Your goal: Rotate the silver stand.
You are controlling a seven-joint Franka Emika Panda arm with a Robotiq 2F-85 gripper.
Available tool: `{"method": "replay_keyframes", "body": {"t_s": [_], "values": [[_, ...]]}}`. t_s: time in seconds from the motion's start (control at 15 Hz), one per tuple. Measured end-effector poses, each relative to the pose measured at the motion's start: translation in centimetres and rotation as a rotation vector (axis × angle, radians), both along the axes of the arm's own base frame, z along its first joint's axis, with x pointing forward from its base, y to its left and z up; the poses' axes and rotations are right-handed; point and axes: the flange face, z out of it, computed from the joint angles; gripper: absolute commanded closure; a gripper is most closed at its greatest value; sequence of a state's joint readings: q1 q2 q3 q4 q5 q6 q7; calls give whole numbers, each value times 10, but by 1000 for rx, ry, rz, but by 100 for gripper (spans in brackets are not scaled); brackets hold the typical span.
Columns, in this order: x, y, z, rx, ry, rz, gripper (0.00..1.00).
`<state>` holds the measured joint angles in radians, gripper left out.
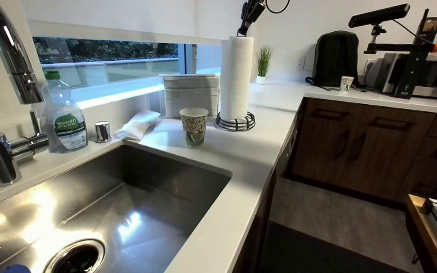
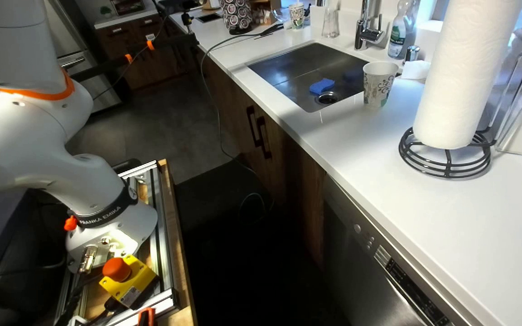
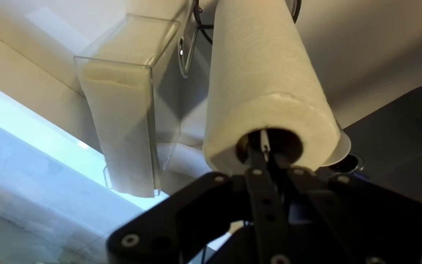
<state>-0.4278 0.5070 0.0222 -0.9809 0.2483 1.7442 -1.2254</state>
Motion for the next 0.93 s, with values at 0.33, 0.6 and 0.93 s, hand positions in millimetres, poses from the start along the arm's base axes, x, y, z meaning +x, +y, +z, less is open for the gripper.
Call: {"method": "replay_keyframes", "body": {"t_s": [0.33, 0.6, 0.93], "values": [[5, 4, -4, -30, -35, 190, 98], [1, 4, -1, -60, -37, 309, 98], [-5, 8, 1, -60, 9, 389, 98]]}}
